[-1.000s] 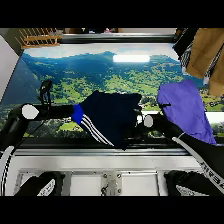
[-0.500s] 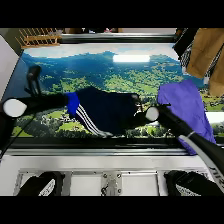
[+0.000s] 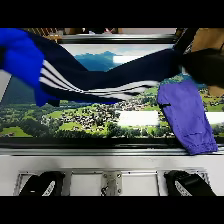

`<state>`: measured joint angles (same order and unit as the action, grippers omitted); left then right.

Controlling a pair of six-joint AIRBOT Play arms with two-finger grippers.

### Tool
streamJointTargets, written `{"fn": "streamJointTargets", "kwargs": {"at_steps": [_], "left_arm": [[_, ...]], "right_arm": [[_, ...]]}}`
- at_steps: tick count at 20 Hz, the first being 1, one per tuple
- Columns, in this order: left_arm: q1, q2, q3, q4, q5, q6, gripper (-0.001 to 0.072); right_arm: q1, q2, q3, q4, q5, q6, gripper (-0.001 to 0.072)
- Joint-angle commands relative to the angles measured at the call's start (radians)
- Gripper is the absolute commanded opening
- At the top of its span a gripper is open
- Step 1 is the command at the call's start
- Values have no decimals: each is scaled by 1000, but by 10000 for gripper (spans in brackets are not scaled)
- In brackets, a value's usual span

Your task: Fold the clothes and pants, and hang the long-sleeved shirts on hangers.

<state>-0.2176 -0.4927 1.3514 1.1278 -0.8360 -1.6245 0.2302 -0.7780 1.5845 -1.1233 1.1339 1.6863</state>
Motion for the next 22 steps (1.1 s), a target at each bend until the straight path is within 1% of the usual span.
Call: {"fn": "streamJointTargets", "kwargs": {"at_steps": [1, 2, 3, 5, 7, 9, 11, 12, 14, 15, 16, 17, 18, 19, 20, 22], "left_arm": [[-82, 97, 14, -3, 87, -16, 20], [-94, 107, -11, -2, 88, -21, 21], [-101, 110, -39, -2, 85, -50, 21], [-103, 103, -118, -2, 77, -136, 21], [-101, 69, -201, -2, 53, -200, 20], [-101, -2, -280, -2, 39, -209, 20], [-101, -115, -350, 36, 67, -208, 21], [-99, -191, -378, 67, 120, -208, 20], [-62, -375, -379, 114, 273, -203, 20], [-27, -480, -350, 108, 336, -200, 21], [5, -589, -301, 109, 378, -196, 21], [41, -706, -229, 108, 395, -195, 47], [76, -815, -143, 106, 376, -191, 392], [108, -900, -56, 100, 325, -190, 714], [142, -974, 39, 104, 235, -189, 716], [207, -1056, 180, 105, 52, -175, 715]], "right_arm": [[-17, 100, 94, -11, -70, 61, 2], [-17, 109, 94, -11, -105, 69, 2], [-17, 111, 94, -11, -132, 75, 1], [-17, 90, 94, -11, -172, 104, 2], [-16, 29, 94, -10, -188, 128, 2], [-16, -78, 94, -11, -192, 140, 2], [-15, -215, 94, -10, -219, 139, 2], [-16, -301, 94, -11, -271, 131, 1], [-16, -477, 98, -21, -441, 106, 1], [-16, -568, 106, -21, -536, 96, 2], [-16, -650, 122, -16, -595, 86, 3], [-17, -723, 149, -17, -623, 73, 57], [-17, -786, 186, -14, -629, 53, 353], [-18, -825, 220, -15, -629, 11, 603], [-24, -840, 246, -18, -629, -66, 655], [-40, -811, 258, -18, -627, -193, 654]]}}
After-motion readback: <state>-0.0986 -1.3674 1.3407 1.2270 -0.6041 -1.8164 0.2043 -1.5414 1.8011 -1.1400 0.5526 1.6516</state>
